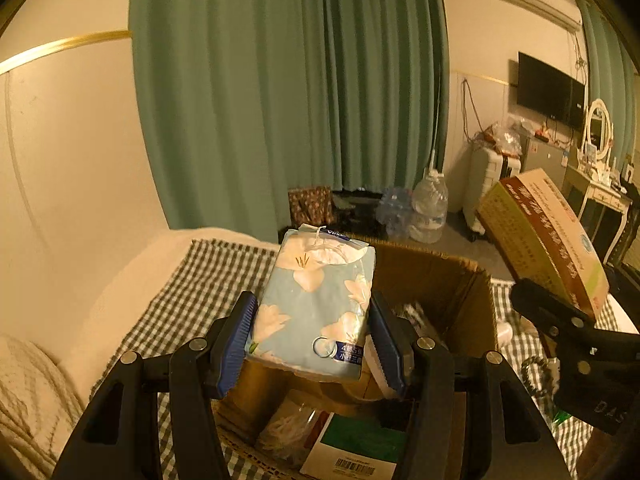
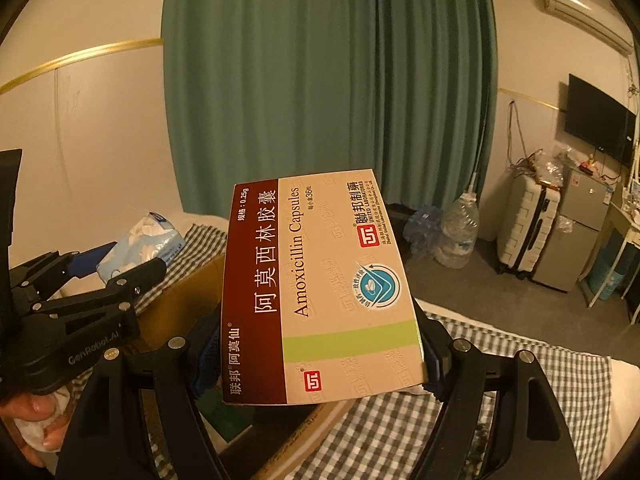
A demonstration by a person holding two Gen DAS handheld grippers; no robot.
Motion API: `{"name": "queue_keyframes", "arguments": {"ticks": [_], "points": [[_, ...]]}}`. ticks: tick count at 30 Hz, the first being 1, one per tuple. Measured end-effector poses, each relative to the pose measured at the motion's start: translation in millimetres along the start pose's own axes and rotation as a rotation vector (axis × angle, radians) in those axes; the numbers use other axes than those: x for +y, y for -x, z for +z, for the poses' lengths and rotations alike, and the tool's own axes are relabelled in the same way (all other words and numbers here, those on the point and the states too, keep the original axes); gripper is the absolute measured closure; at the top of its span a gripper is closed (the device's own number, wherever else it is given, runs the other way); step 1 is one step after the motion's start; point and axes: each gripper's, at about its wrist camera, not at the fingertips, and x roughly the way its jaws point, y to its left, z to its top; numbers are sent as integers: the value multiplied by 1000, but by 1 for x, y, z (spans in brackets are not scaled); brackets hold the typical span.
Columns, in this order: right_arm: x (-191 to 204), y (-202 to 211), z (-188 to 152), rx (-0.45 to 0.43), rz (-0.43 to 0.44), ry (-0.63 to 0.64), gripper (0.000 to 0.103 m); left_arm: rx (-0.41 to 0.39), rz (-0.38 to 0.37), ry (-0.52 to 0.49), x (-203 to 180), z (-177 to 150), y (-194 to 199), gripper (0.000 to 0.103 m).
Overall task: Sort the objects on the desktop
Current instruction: 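Lift both held items and carry them over the cardboard box, then lower the tissue pack and Amoxicillin box into the box and open both grippers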
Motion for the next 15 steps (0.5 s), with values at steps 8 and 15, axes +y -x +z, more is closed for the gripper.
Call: {"name": "queue_keyframes", "arguments": {"ticks": [8, 15], "points": [[1, -38, -6, 57, 20, -7, 26, 100, -25, 14, 1, -11, -39, 46], [10, -75, -7, 124, 35, 20, 26, 184, -3, -1, 2, -17, -64, 46]]}}
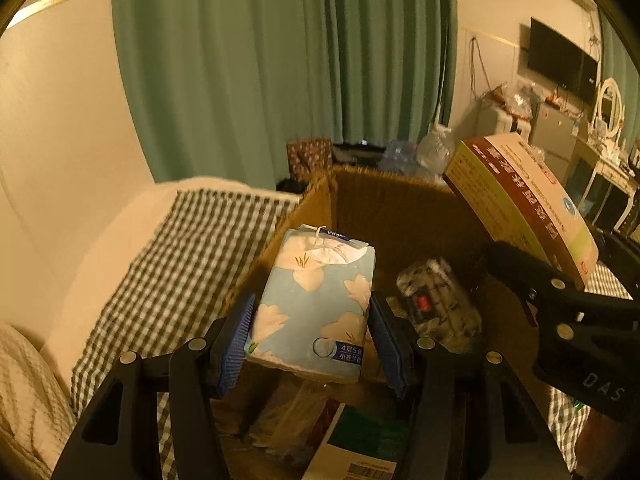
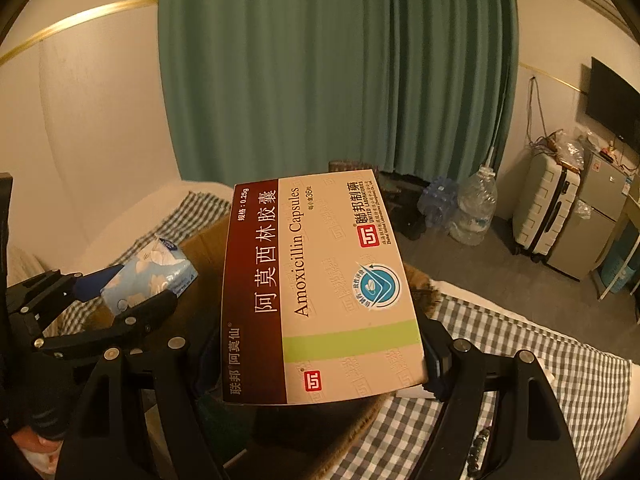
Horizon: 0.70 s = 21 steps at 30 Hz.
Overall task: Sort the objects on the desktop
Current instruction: 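Lower the tissue pack and Amoxicillin box into the box and open both grippers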
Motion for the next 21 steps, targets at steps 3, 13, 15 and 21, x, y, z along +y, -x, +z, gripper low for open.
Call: {"name": "queue_keyframes", "arguments": {"ticks": [3, 13, 15, 21], "points": [[3, -17, -2, 42, 3, 13, 26, 41, 18, -3, 3, -3, -13, 46], [8, -55, -12, 172, 15, 22, 28, 89, 0, 29, 7, -3, -24, 46], [8, -56, -12, 180, 4, 32, 28, 90, -2, 24, 7, -1, -25, 46], [-1, -54, -9, 139, -17, 37, 28, 72, 6, 44, 11, 2, -22, 30]]}}
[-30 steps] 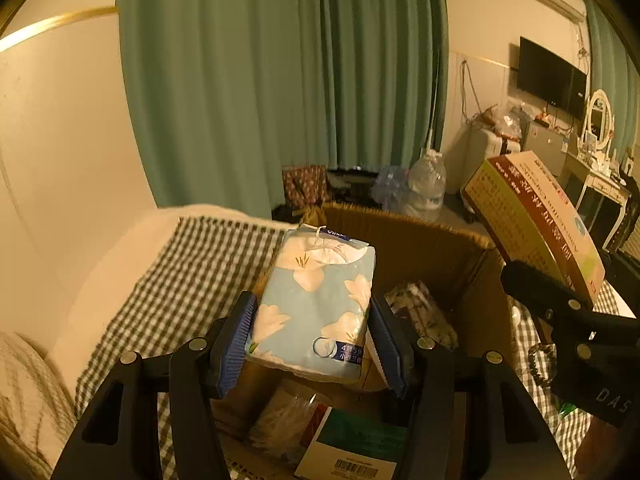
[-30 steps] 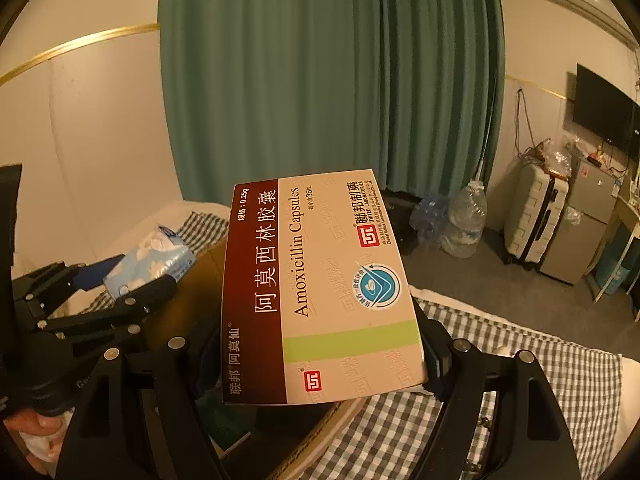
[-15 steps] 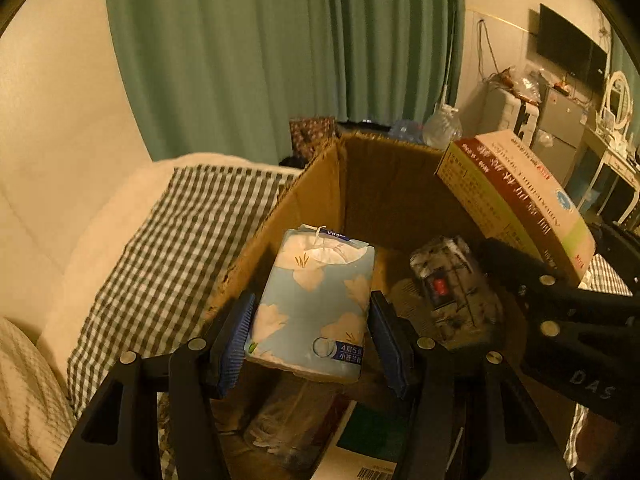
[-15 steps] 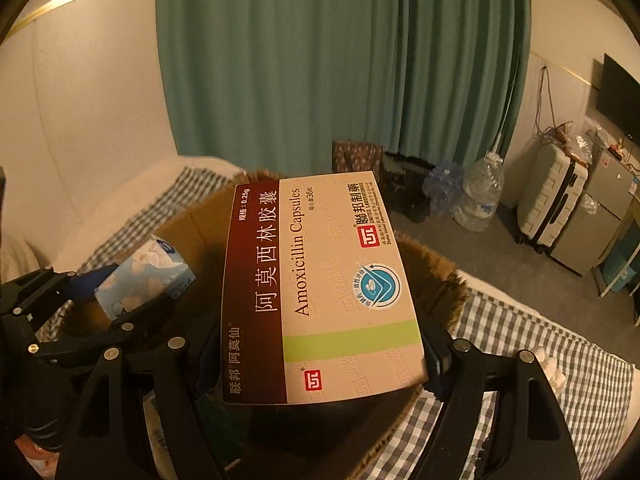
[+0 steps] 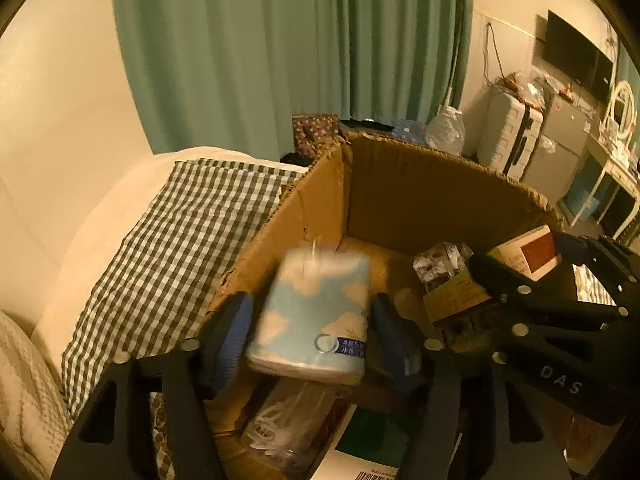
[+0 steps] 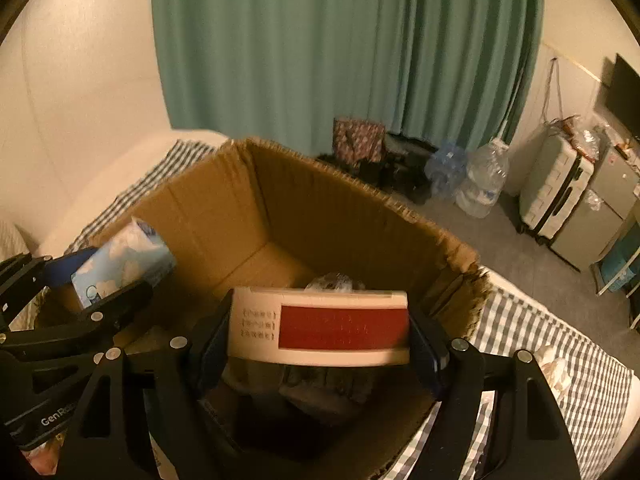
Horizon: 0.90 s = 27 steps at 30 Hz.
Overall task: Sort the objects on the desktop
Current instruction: 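Lower the tissue pack and Amoxicillin box into the box and open both grippers, then move both grippers back over the remaining items on the bed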
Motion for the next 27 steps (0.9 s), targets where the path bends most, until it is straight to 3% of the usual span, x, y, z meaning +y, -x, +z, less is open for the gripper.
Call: {"name": "queue_keyframes", "arguments": {"ticks": [5, 7, 21, 27], "points": [[-2, 15, 4, -46, -30, -27, 27, -21, 4, 16, 3, 2, 5, 17], [-4, 22, 6, -67, -42, -34, 27, -32, 6, 31, 4, 5, 7, 7], [-18, 87, 11, -235, -107, -91, 23, -143, -30, -22, -17, 13, 41, 6], [-36, 124, 2, -282, -144, -136, 23, -188, -94, -13, -24, 19, 69, 6]]}}
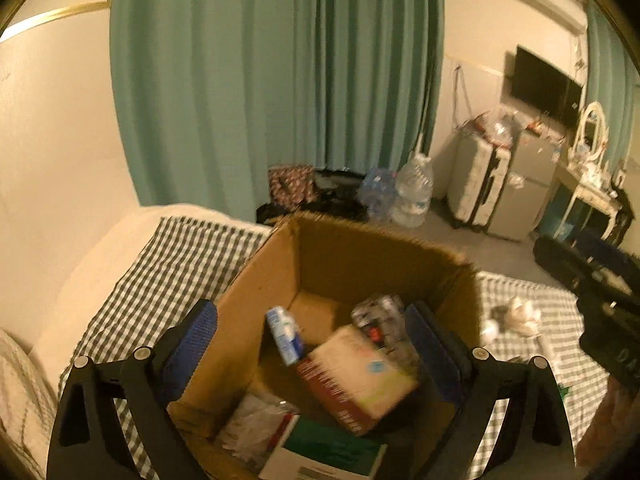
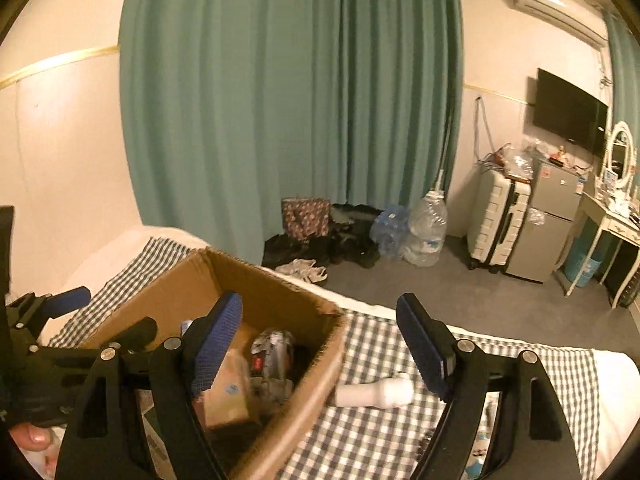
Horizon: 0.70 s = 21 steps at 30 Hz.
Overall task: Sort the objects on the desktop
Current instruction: 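Move both grippers back over the remaining items on the bed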
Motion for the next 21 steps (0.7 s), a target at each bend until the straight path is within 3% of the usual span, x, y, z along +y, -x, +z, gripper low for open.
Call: {"name": "queue_keyframes", "arguments": {"ticks": [11, 13, 21], "points": [[-36, 69, 12, -81, -83, -24, 21, -117, -70, -59, -39, 18, 49, 5], [-42, 81, 13, -94, -96, -25, 21, -138, -88, -67, -48, 19, 60, 0], [-71, 137, 17, -152, -157, -38, 14, -231, -141, -93, -85, 24, 105, 0]]}}
